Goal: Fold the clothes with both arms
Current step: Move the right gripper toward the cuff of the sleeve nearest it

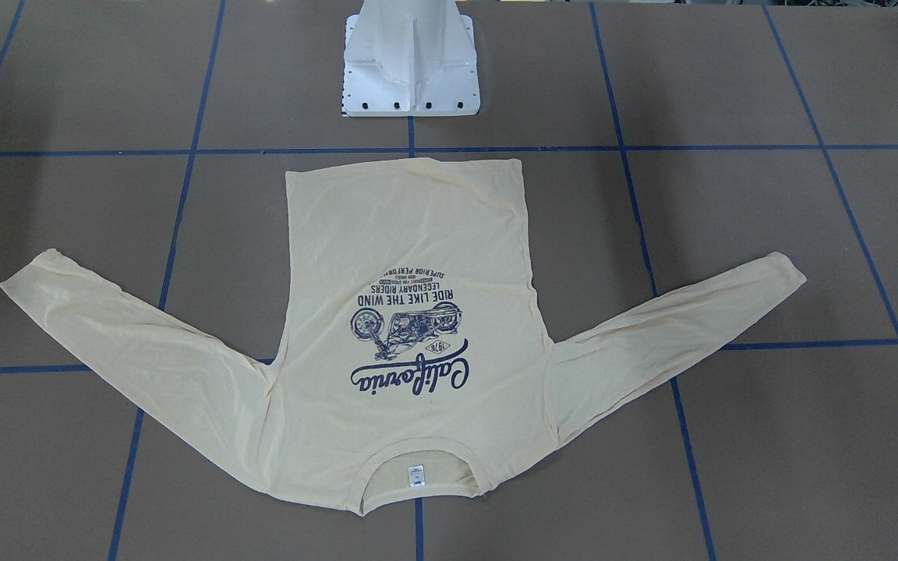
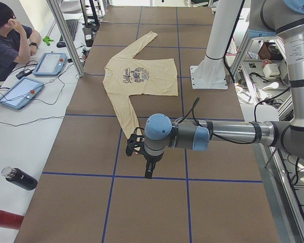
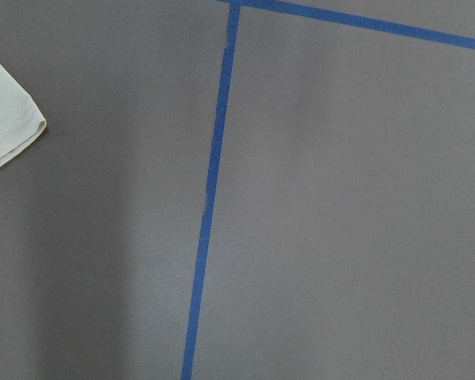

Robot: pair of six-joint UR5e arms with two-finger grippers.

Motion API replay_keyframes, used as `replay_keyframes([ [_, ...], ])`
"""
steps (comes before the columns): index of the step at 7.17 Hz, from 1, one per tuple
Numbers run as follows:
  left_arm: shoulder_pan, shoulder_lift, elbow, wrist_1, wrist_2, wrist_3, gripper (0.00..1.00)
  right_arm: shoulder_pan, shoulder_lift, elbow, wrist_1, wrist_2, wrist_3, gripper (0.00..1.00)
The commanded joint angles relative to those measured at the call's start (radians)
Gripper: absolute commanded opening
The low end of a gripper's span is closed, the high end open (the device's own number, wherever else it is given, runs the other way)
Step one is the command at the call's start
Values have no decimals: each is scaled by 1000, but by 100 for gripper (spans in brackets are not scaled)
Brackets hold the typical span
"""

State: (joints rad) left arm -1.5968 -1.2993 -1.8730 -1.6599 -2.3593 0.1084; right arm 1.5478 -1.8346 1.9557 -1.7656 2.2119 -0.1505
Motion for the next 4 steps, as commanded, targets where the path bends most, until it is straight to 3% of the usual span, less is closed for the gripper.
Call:
replay_keyframes([
  [1,0,2,-6,-33,-2,1,100,0,9,3,0,0,0,100],
  [4,0,3,-23,-225,8,2,100,-2,54,20,2,3,-4,100],
])
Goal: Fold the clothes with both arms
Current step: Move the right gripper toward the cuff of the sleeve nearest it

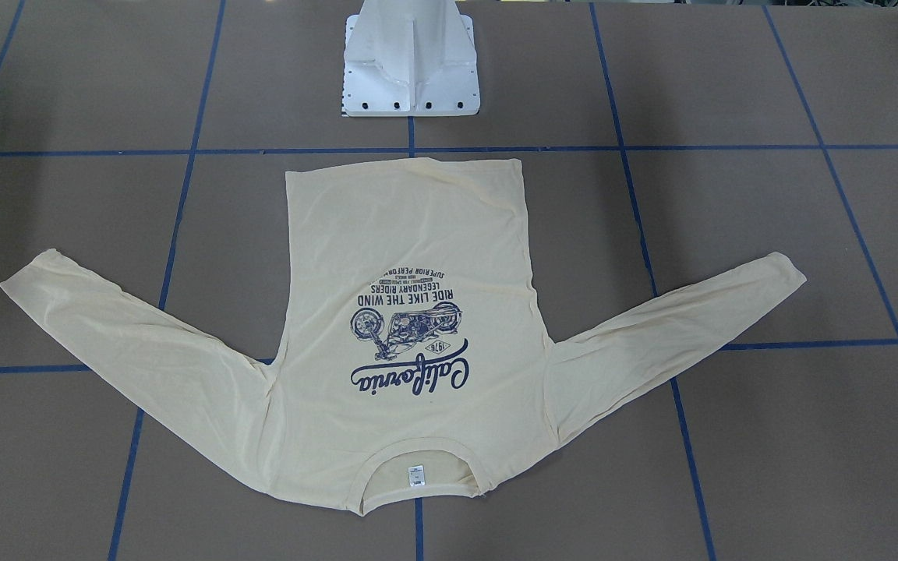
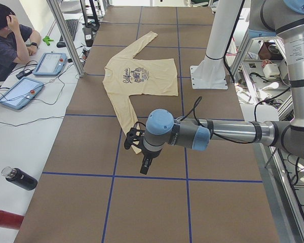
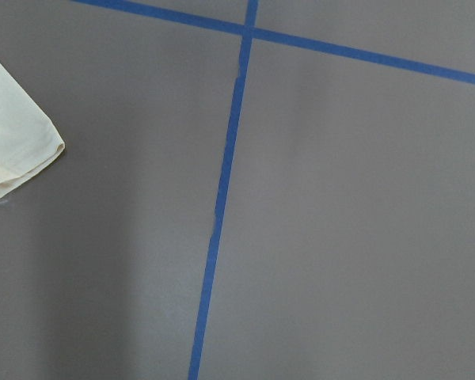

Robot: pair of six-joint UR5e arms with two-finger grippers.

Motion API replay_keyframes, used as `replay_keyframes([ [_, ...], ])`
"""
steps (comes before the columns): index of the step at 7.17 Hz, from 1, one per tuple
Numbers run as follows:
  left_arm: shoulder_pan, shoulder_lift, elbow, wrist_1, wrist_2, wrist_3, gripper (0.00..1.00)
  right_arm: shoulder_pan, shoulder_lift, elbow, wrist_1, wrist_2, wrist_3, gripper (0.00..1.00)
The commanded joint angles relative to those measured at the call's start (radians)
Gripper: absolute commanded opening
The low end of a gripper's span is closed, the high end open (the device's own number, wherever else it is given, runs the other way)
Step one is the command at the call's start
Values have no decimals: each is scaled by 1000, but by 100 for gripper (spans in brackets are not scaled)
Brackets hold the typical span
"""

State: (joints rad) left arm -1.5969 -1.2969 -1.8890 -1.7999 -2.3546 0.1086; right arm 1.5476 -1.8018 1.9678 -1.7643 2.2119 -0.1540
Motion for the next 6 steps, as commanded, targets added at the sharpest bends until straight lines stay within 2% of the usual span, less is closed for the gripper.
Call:
replay_keyframes([
  [1,2,-8,-4,-163,8,-3,100,-1,60,35,11,6,5,100],
  [2,2,-60,4,-177,20,-15,100,-1,84,46,53,3,7,100],
  [3,0,-126,7,-186,20,-15,100,-1,93,48,145,2,10,100],
  [4,2,-165,14,-215,31,-16,100,-3,120,16,199,12,45,100],
  [5,2,-244,69,-214,25,-33,100,-1,115,-7,215,59,68,100],
  [6,2,-268,95,-216,23,-35,100,-1,128,-42,220,151,68,100],
])
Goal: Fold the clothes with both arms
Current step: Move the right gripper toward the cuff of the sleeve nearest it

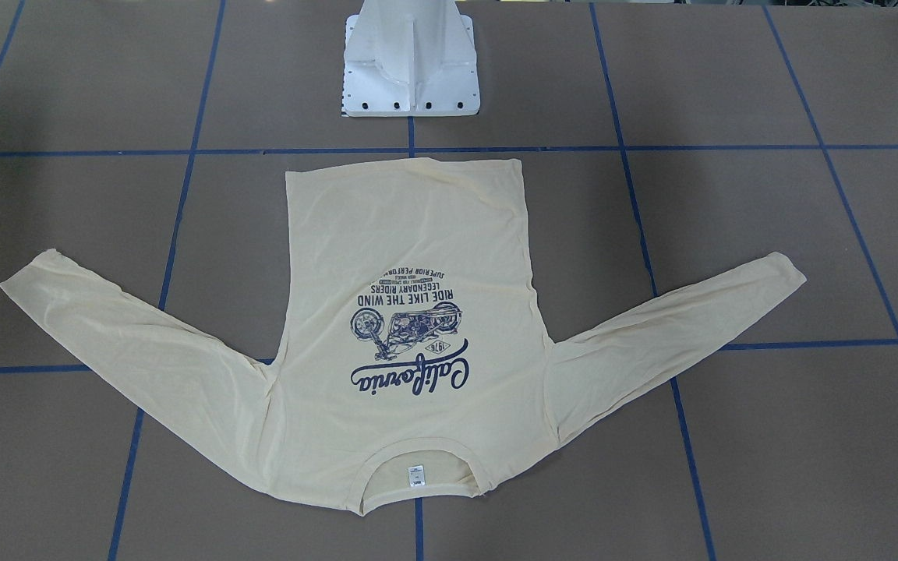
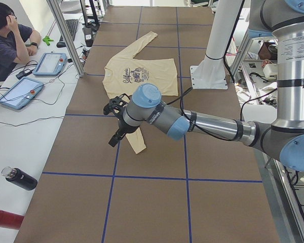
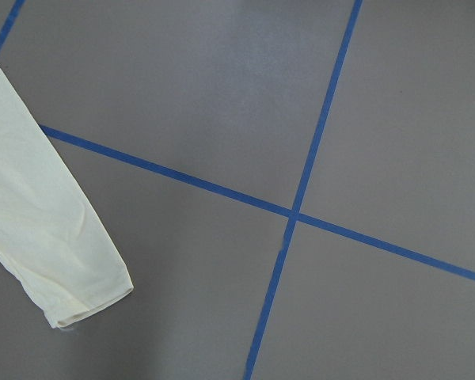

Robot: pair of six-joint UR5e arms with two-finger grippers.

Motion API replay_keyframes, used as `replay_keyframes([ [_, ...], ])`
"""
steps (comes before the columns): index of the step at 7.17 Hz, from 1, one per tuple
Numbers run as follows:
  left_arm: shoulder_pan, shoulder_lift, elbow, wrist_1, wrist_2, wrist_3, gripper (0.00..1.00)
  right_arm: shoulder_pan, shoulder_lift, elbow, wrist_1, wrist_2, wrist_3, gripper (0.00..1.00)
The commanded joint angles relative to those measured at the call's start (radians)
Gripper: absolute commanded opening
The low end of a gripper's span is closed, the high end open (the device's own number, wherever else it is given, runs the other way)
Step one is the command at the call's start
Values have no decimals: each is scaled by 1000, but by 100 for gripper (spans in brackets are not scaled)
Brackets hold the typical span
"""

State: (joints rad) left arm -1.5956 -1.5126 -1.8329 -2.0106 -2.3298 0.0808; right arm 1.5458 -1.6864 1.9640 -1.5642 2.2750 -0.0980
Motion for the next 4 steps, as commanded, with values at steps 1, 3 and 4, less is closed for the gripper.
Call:
replay_keyframes([
  [1,0,-54,43,-8,-2,-7,100,-38,19,-59,83,95,38,100],
  [3,-1,-49,29,-10,-3,-3,100,-117,-24,-98,288,92,325,100],
  [4,-1,-49,29,-10,-3,-3,100,-162,-27,-173,461,89,463,99],
])
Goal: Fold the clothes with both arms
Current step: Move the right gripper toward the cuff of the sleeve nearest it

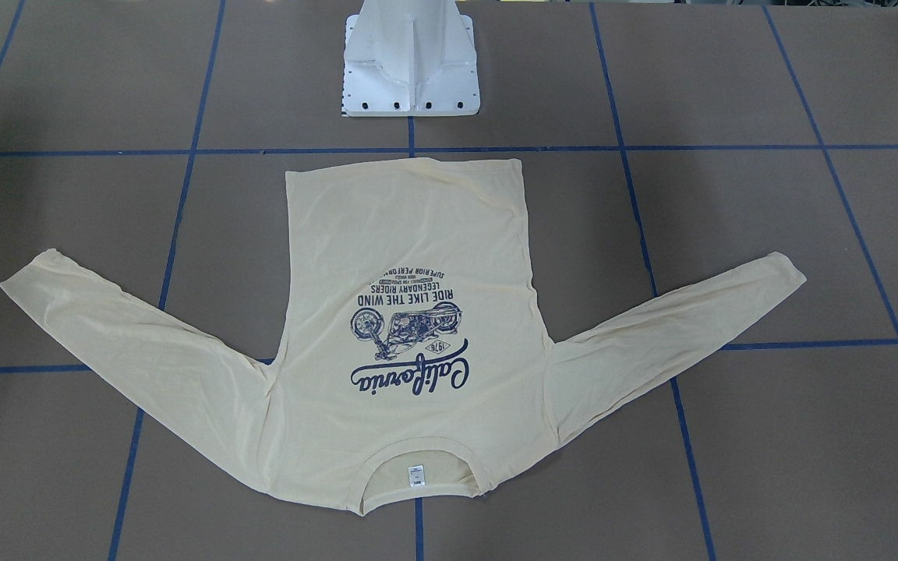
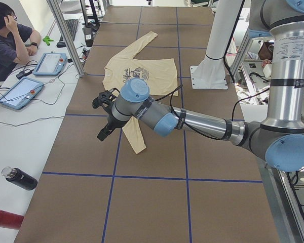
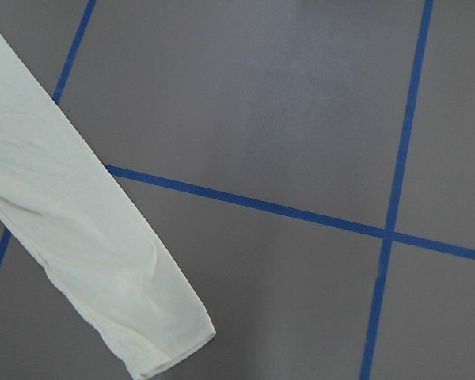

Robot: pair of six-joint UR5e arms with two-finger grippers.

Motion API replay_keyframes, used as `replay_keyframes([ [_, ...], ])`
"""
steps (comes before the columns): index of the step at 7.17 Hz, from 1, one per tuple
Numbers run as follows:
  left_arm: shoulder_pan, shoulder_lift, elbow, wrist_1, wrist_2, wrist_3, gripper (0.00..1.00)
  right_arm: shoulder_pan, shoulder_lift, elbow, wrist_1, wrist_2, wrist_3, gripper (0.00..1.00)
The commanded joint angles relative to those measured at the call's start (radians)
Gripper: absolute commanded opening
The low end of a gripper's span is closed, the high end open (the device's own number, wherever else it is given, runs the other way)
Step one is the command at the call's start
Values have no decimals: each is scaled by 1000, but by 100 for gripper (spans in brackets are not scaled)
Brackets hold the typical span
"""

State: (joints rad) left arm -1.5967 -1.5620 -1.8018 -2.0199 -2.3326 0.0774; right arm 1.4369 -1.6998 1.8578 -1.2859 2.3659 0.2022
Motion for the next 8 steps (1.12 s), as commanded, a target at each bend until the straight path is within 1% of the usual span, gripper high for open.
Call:
replay_keyframes([
  [1,0,0,-4,0,-1,2,100,-129,-17,-116,361,-55,360,99],
  [2,0,0,-4,0,-1,2,100,-232,-44,-138,511,-153,517,99],
  [3,0,-1,-4,-2,-1,2,100,-313,-58,-172,613,-228,592,99],
  [4,0,0,-1,-20,-1,2,100,-373,-57,-211,663,-290,612,97],
  [5,0,2,4,-29,-1,2,100,-409,-55,-251,690,-328,612,94],
  [6,0,3,4,-30,-1,2,100,-432,-52,-279,715,-341,612,90],
  [7,0,5,4,-30,-1,2,100,-458,-52,-287,715,-355,612,84],
  [8,0,8,4,-30,-1,4,100,-469,-52,-288,717,-355,611,74],
])
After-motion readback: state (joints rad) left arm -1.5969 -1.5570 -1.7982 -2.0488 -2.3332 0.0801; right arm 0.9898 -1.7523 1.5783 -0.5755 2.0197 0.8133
